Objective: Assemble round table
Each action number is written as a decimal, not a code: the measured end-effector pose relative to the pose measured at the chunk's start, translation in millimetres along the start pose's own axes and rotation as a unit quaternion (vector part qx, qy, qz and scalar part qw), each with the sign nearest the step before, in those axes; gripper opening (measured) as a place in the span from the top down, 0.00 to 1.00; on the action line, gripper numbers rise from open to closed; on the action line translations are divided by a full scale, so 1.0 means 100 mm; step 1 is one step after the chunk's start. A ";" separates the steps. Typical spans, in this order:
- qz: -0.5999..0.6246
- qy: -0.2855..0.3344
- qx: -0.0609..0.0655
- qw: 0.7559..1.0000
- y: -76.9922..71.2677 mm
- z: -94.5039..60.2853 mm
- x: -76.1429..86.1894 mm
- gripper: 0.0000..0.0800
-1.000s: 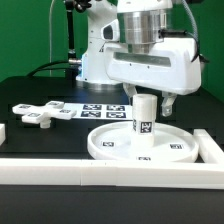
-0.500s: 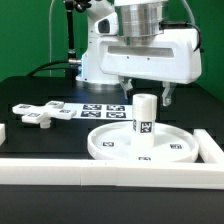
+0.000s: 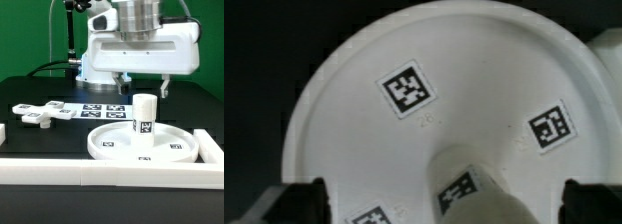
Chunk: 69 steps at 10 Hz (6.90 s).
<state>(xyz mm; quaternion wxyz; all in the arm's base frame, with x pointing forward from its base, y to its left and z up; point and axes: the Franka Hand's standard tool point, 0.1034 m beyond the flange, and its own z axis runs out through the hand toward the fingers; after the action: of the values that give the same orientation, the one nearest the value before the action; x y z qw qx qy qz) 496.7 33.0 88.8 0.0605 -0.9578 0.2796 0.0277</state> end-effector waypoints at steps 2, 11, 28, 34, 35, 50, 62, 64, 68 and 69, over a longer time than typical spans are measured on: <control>0.003 0.003 0.002 1.000 0.12 -0.01 -0.05 0.19; -0.387 0.012 -0.022 0.922 0.32 0.02 0.04 0.19; -0.487 0.031 -0.055 0.871 1.73 0.07 0.81 0.19; -0.480 0.026 -0.057 0.875 1.96 0.08 0.73 0.19; -0.477 0.023 -0.055 0.877 1.92 0.11 0.66 0.19; -0.476 -0.012 -0.052 0.878 1.99 0.44 0.39 0.19; -0.427 0.009 -0.031 0.904 1.39 -0.09 0.19 0.43; -0.393 0.015 -0.023 0.919 0.85 -0.19 0.06 0.43; -0.375 0.022 -0.036 0.926 0.35 0.01 -0.03 0.43; -0.374 0.024 -0.036 0.926 0.34 -0.01 -0.02 0.43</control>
Offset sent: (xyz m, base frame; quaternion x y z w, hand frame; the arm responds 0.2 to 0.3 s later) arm 0.0000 0.0000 0.0000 0.0000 0.0000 0.0000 1.0000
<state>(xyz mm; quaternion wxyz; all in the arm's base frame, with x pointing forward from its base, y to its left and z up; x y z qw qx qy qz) 476.2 5.2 86.8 0.0252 -0.9947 -0.0992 -0.0103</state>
